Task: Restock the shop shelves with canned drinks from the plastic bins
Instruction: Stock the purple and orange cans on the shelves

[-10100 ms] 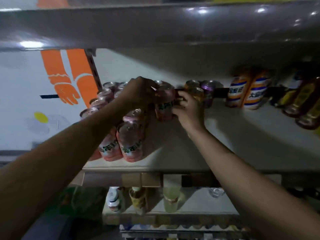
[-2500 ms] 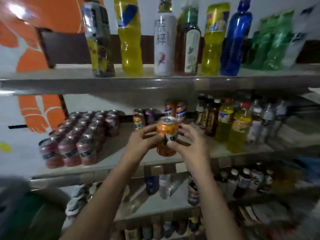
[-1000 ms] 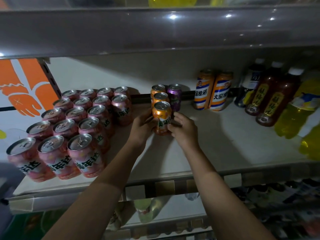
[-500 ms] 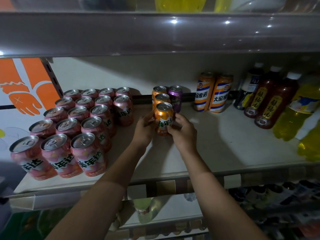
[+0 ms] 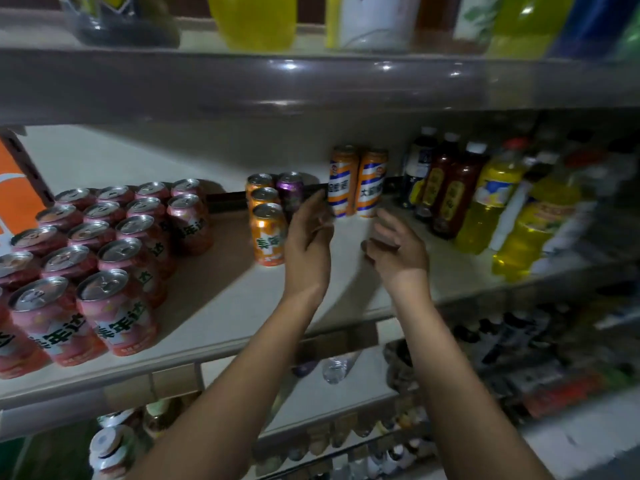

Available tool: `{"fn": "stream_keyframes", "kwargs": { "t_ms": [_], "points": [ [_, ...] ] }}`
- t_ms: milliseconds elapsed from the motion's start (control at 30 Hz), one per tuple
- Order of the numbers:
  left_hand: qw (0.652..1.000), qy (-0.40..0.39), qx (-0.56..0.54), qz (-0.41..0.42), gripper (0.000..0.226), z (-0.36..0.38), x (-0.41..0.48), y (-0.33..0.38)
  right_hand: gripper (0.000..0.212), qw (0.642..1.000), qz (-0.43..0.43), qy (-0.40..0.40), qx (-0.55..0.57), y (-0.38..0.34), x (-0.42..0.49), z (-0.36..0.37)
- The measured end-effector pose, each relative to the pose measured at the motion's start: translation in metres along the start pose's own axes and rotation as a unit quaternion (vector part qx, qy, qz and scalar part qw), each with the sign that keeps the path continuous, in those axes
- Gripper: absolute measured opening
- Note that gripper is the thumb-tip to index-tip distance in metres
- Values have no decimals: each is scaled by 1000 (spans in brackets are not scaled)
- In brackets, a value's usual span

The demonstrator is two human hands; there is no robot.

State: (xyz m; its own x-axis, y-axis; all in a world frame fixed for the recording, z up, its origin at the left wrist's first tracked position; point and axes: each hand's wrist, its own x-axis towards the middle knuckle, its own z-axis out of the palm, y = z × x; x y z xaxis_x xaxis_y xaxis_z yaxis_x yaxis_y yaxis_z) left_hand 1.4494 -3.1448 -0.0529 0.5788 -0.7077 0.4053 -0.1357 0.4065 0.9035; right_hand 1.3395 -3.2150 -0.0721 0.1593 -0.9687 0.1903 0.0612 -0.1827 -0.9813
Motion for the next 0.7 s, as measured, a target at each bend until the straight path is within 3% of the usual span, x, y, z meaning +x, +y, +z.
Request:
{"fn": "stream_keyframes", "kwargs": {
  "t_ms": [167,400,700],
  "points": [
    [988,-132,-59,-46,50,86,-23,32,54,997,-30,70,-9,-39,-17,-94],
    [959,-263,-97,-37,42,189,-78,68,54,983,-89,160,-22,-89,-50,-215],
    [885,-428,-176,-44,41,331,-171,124,52,950,-118,281,-65,-141,-114,-374]
  ]
}}
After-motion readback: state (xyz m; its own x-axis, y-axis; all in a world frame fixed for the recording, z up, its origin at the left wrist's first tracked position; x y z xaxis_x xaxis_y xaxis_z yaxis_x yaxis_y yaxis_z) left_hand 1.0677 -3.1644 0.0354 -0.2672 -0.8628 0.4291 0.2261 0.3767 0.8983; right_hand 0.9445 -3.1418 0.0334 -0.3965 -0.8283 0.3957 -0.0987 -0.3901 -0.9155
